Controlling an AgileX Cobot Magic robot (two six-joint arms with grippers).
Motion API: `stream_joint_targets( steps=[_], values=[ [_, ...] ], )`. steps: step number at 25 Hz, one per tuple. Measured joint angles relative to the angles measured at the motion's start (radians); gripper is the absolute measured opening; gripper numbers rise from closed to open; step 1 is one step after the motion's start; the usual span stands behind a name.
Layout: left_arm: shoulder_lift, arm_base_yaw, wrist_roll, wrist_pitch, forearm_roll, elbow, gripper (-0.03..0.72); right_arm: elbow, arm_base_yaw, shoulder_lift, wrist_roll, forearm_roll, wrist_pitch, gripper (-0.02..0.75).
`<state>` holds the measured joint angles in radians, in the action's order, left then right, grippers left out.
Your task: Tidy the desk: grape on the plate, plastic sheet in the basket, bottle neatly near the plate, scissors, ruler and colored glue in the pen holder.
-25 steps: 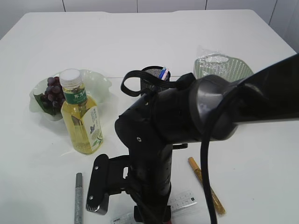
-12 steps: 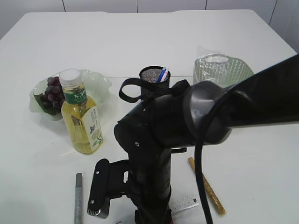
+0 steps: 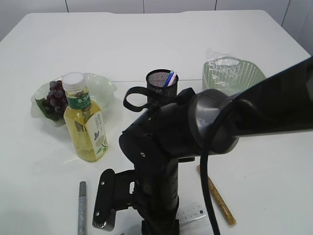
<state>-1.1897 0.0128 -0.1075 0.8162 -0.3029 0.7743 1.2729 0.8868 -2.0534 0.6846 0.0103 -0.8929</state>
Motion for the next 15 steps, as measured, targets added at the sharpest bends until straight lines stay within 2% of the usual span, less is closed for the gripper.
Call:
stream_joint_targets(
  steps=[6,15],
  values=[
    [0.000,0.000,0.000,0.000,-0.002,0.000,0.433,0.000,0.000,0.000,0.000,0.000,0.016,0.272],
    [0.000,0.000,0.000,0.000,-0.005,0.000,0.433,0.000,0.000,0.000,0.000,0.000,0.033,0.261]
  ],
)
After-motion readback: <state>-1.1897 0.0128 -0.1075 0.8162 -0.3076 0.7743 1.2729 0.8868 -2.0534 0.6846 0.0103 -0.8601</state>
